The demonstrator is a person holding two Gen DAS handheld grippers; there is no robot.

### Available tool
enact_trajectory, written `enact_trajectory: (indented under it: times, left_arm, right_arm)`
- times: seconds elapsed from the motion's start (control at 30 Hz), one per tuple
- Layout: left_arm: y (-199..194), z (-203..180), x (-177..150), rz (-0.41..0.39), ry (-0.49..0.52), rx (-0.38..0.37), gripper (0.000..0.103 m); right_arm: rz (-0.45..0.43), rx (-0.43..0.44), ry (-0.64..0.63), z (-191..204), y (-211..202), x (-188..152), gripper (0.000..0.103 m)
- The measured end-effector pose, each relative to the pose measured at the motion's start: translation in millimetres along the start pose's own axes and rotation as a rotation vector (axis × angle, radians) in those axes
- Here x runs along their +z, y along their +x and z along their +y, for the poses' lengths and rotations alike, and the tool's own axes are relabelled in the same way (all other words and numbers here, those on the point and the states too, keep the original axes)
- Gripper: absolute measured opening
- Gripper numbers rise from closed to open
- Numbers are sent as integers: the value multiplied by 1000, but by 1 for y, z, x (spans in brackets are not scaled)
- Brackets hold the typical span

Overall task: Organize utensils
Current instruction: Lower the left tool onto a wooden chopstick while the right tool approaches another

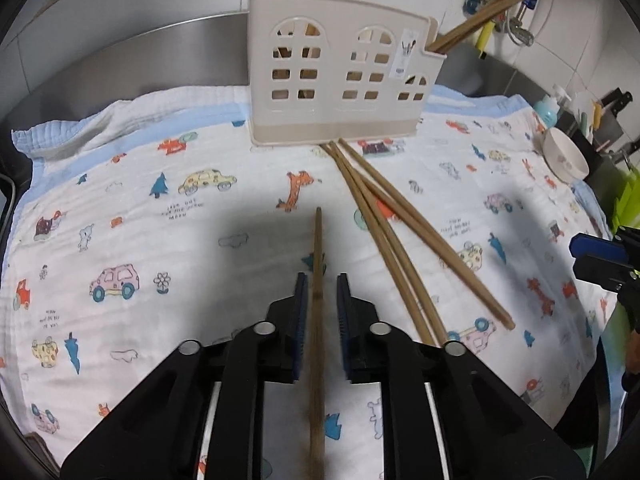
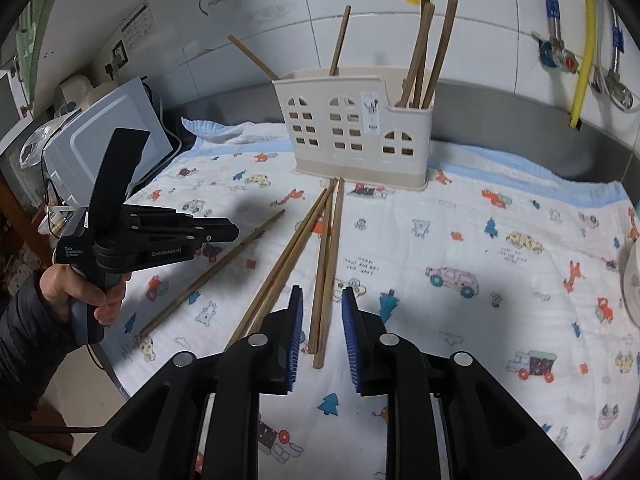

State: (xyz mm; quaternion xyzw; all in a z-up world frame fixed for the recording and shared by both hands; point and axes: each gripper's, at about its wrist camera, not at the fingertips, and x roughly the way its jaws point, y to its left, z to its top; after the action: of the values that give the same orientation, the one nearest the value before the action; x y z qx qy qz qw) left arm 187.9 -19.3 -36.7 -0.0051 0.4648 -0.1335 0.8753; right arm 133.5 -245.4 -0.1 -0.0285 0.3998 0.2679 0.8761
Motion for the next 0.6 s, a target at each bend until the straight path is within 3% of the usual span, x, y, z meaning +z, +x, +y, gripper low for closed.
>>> enact_trajectory:
  times: [0.43,0.6]
  left_arm:
    - [-30,0,-46,-14,11,-10,21]
    - [-41,1,-73,-19,3,-1,31]
  right_arm:
    - [47,-57,-20,10,29,-42,21]
    - [49,-79,-33,13,38,-54,20]
